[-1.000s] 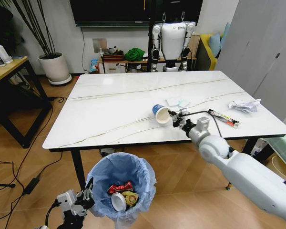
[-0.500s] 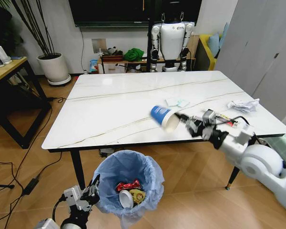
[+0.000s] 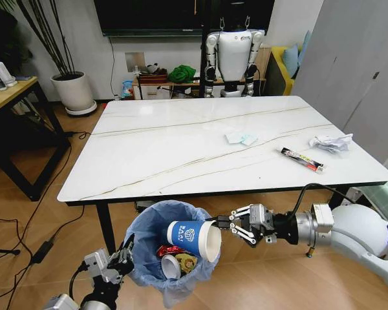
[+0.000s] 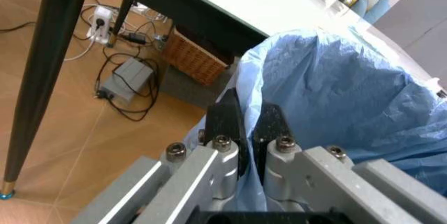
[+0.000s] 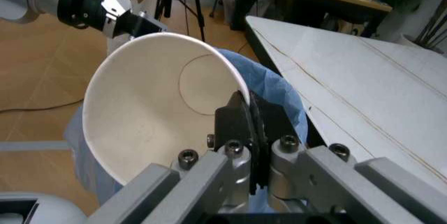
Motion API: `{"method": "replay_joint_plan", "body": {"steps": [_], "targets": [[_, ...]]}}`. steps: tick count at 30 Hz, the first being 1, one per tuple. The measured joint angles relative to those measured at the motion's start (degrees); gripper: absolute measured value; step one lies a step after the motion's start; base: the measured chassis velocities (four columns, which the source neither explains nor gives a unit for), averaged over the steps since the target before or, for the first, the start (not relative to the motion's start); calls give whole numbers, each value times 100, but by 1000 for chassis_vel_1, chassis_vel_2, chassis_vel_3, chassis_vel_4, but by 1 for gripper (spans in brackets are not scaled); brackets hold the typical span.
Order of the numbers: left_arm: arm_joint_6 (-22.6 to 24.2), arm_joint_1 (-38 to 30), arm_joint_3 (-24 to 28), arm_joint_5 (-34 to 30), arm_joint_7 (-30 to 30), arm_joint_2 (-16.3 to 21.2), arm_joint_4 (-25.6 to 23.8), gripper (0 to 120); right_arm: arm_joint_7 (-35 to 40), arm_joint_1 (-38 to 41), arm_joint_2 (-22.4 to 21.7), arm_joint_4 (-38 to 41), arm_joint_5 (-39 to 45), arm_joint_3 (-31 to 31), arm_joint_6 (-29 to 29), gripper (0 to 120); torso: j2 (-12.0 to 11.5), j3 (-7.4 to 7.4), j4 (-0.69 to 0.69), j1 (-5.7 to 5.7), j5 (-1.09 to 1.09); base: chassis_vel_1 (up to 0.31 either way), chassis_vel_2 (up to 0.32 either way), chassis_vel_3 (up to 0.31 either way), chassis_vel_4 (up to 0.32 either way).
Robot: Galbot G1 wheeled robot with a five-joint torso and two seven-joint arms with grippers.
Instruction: Pick up the trash bin and place the trash from the table into it.
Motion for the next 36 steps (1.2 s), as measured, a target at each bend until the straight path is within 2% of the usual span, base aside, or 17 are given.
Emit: {"method": "replay_joint_plan", "body": {"steps": [3,7,9,10,12,15,17,21,22,23,25,27,31,36], "targets": [[3,-3,6,12,4,-31,0,0,2,79,9,-20,0,-84,-7,0,0,0,0,0,-1,0,0,0,0],[9,0,35,36,17,-98,19,0,-22,218,73,-122,10,-230,-22,16,0,0,-1,0,-1,0,0,0,0],[11,2,39,41,20,-109,25,0,-29,246,89,-147,15,-262,-22,19,0,0,-1,0,0,0,0,0,0],[12,3,43,59,24,-129,38,0,-37,302,113,-196,20,-325,-22,27,0,0,-1,0,0,0,0,0,0],[14,7,48,74,27,-145,44,0,-39,336,127,-224,27,-360,-16,31,0,0,-1,0,-1,0,0,0,0],[15,26,48,105,37,-163,48,0,25,448,233,-349,156,-394,17,46,-1,0,-2,0,0,0,0,0,0],[15,35,45,113,41,-165,48,0,136,524,305,-427,266,-411,20,50,-1,0,-2,0,-2,0,0,0,0],[16,113,29,168,74,-175,41,0,1823,1219,813,-1034,1028,-629,-168,70,-1,0,2,0,2,0,0,0,0],[16,113,29,168,74,-175,41,0,1823,1219,813,-1034,1028,-629,-168,70,-1,0,2,0,2,0,0,0,0],[16,106,25,169,75,-165,38,0,2342,1356,949,-1296,1166,-618,-243,74,-1,0,4,0,-2,0,0,0,0],[18,100,25,168,75,-157,38,0,2502,1387,990,-1392,1189,-607,-247,78,-1,0,2,0,-2,0,0,0,0],[29,78,24,146,74,-100,41,0,3071,1487,1208,-1892,1260,-475,-322,90,-2,1,-2,2,1,0,0,0,0],[42,78,38,140,72,-85,50,0,3247,1597,1440,-2403,1432,-301,-472,99,-1,1,-2,1,1,0,0,0,0],[48,108,47,171,72,-94,54,0,3307,1918,1684,-2960,1580,-291,-727,100,-1,1,-2,1,-1,0,0,0,0]]}}
